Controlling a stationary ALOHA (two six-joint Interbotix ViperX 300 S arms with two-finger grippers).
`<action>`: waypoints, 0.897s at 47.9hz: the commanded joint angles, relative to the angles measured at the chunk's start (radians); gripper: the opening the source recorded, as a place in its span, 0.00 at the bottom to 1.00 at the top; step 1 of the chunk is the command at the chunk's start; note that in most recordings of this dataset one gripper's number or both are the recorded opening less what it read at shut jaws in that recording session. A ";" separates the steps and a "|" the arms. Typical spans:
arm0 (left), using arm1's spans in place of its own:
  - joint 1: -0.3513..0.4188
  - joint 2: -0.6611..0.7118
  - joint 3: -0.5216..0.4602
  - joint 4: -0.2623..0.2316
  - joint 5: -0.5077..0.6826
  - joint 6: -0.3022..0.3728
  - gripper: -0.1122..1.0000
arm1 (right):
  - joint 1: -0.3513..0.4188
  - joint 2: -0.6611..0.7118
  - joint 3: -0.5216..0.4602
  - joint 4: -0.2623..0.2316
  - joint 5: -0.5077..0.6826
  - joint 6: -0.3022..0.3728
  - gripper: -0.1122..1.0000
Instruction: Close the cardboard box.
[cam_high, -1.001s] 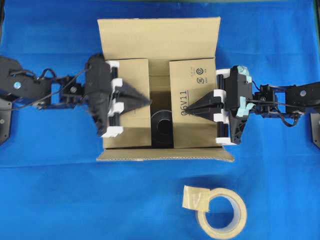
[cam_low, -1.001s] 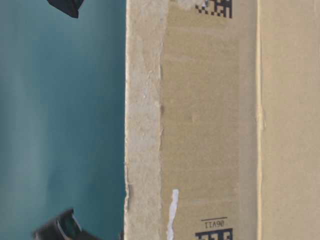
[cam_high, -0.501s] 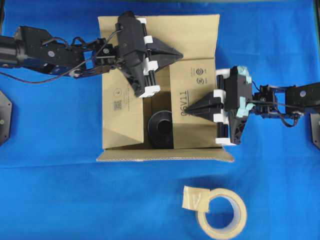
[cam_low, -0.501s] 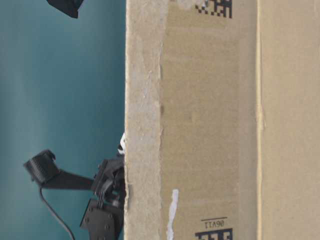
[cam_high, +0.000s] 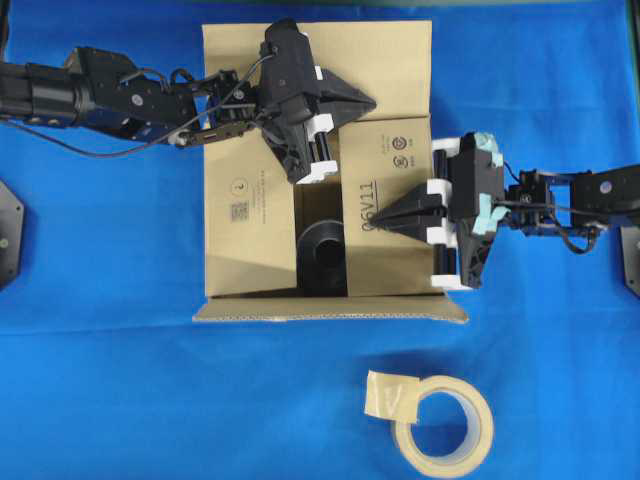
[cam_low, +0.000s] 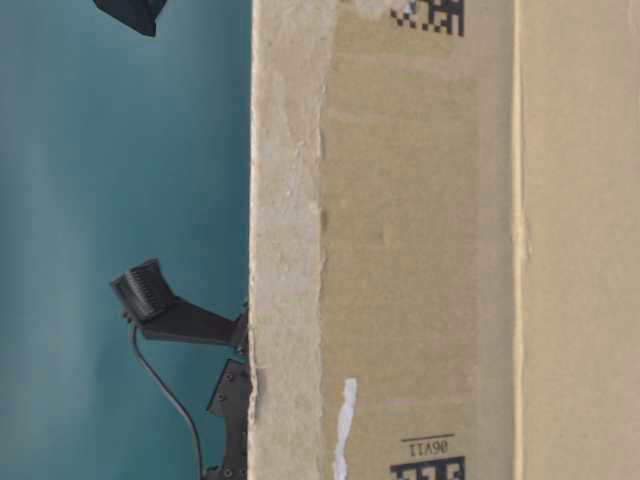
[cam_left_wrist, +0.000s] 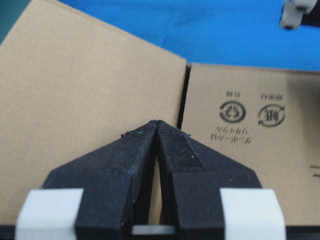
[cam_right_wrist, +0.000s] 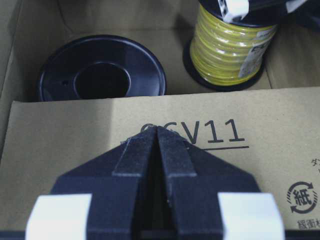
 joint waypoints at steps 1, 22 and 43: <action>0.003 -0.008 -0.003 0.002 -0.006 -0.003 0.10 | -0.002 -0.008 -0.020 0.002 -0.008 0.000 0.10; -0.015 0.015 0.005 0.002 -0.026 -0.026 0.10 | 0.000 -0.011 -0.025 0.002 -0.005 0.000 0.10; -0.018 0.015 0.006 0.002 -0.025 -0.028 0.10 | 0.005 -0.167 -0.032 0.002 0.057 0.000 0.10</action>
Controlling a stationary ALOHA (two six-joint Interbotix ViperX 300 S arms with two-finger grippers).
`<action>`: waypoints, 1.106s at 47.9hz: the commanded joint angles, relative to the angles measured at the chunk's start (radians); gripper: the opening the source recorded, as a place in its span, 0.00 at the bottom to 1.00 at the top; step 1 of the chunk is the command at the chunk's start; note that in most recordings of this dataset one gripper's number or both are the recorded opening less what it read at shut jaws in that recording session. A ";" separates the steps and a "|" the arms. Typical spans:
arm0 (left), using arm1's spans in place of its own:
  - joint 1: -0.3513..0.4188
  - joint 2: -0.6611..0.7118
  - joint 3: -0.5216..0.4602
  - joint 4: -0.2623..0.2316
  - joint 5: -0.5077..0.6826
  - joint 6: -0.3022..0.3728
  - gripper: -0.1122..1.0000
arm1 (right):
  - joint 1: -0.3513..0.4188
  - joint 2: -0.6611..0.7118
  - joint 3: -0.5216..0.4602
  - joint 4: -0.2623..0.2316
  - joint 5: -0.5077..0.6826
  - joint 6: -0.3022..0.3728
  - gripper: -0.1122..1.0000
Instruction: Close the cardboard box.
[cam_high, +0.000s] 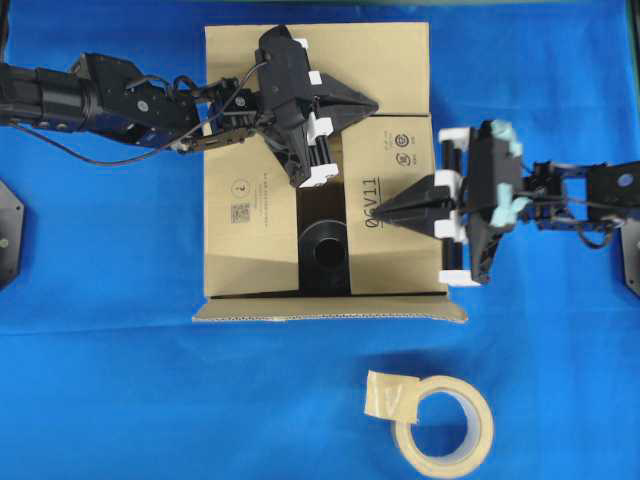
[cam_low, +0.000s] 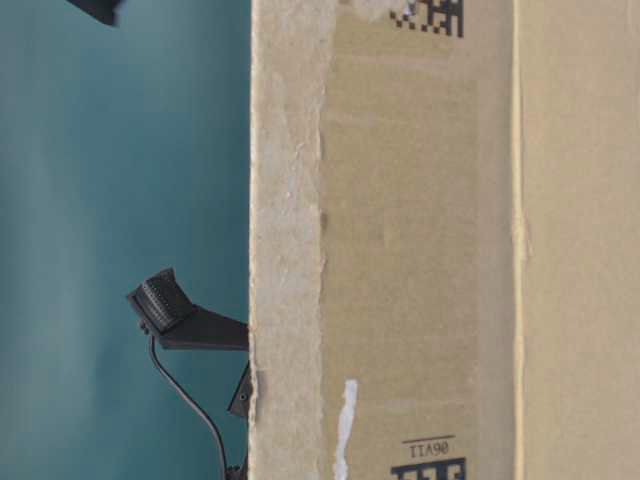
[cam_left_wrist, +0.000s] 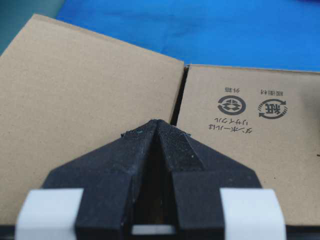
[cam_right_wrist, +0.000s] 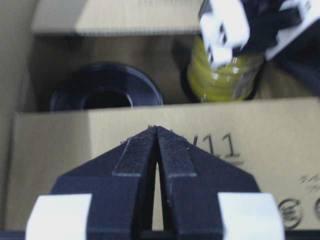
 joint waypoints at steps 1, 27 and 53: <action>-0.012 -0.012 -0.003 0.002 -0.002 -0.002 0.10 | 0.006 -0.081 -0.021 0.002 0.018 0.002 0.10; -0.021 -0.012 -0.003 0.002 -0.002 -0.002 0.10 | 0.374 -0.341 0.032 -0.015 0.035 -0.009 0.10; -0.023 -0.017 0.008 0.002 -0.003 -0.003 0.10 | 0.453 -0.092 0.054 -0.011 -0.026 -0.002 0.10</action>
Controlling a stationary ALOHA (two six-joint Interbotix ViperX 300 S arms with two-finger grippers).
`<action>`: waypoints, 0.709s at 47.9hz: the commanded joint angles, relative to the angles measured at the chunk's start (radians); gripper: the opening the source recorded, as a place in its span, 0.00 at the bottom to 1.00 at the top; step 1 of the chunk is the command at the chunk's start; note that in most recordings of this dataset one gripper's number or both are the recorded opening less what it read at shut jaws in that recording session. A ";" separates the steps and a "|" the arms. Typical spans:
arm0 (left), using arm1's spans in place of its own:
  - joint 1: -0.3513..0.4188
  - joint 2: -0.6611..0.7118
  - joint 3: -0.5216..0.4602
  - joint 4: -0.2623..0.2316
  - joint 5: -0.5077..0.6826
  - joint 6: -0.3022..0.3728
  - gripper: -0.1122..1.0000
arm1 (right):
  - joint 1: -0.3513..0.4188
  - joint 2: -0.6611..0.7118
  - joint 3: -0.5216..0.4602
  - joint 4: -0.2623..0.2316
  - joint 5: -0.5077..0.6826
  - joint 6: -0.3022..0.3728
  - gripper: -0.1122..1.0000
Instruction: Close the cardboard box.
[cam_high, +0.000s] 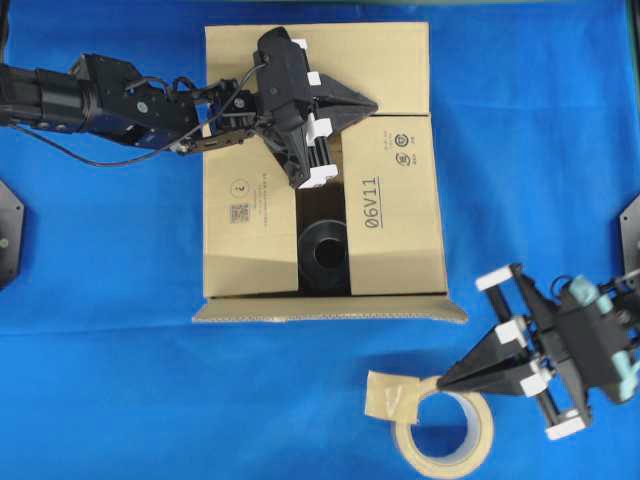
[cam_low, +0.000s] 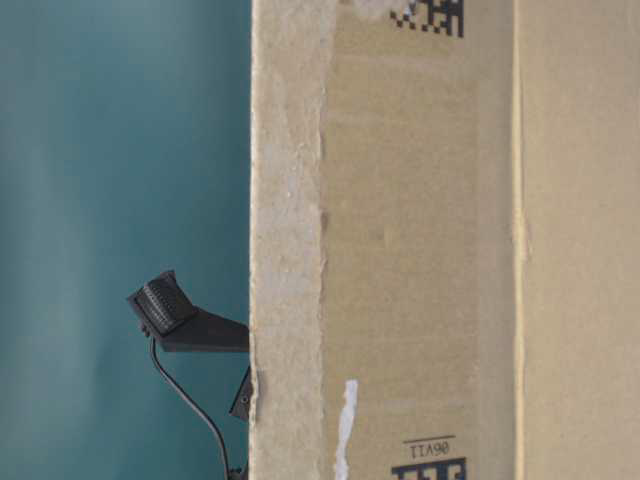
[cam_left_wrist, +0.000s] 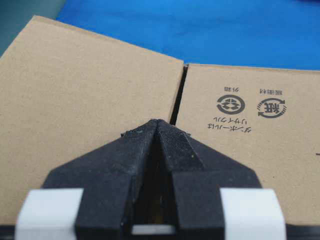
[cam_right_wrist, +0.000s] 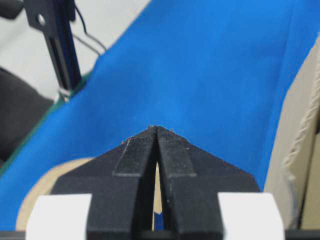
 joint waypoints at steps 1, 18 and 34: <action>-0.018 -0.017 0.000 0.002 0.005 -0.002 0.10 | 0.002 0.017 -0.012 0.003 -0.032 0.003 0.10; -0.020 -0.017 0.000 0.002 0.005 -0.002 0.10 | -0.089 -0.009 -0.009 0.003 -0.052 0.003 0.10; -0.025 -0.017 -0.002 0.002 0.003 -0.002 0.10 | -0.278 -0.032 0.003 0.023 -0.008 0.005 0.10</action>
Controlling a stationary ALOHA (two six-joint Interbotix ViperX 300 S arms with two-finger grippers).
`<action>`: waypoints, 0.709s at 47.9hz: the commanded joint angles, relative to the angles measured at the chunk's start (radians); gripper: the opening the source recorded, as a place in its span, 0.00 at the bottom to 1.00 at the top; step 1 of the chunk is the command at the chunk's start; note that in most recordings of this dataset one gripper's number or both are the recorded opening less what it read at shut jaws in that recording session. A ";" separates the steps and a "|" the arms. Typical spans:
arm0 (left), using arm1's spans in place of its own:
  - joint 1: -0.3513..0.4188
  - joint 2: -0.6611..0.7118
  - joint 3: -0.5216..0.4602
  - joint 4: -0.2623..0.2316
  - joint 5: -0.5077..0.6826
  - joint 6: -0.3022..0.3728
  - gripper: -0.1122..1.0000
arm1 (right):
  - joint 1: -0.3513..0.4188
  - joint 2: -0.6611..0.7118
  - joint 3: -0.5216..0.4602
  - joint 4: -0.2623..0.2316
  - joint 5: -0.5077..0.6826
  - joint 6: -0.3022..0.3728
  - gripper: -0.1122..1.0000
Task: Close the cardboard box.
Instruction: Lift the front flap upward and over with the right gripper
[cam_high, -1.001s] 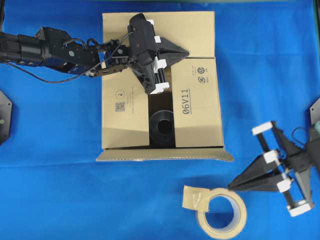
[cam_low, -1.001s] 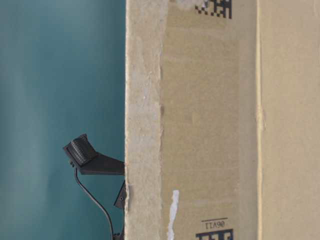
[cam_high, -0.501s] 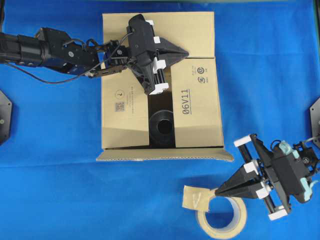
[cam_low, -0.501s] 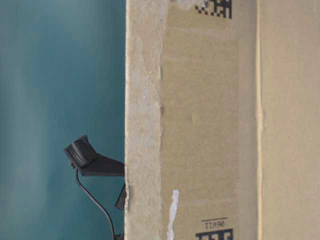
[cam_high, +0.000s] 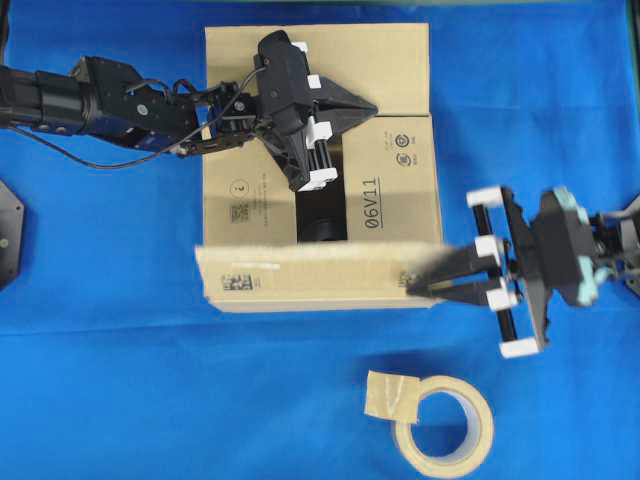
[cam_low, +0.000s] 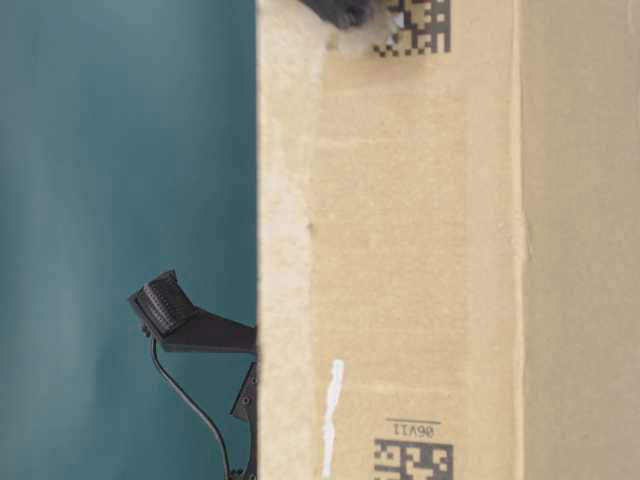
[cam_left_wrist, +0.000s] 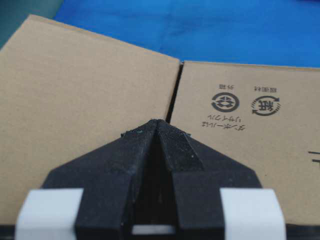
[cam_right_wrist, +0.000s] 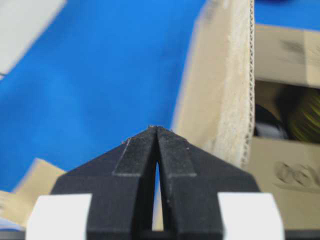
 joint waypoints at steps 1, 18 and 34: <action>-0.017 -0.018 -0.005 0.002 0.003 -0.002 0.10 | -0.035 -0.002 -0.009 0.009 0.017 0.002 0.10; -0.025 -0.018 -0.012 0.002 0.003 -0.002 0.10 | -0.107 0.091 0.003 0.035 0.028 0.003 0.10; -0.025 -0.023 -0.012 0.002 0.005 -0.002 0.10 | -0.117 0.144 0.002 0.060 0.034 0.003 0.10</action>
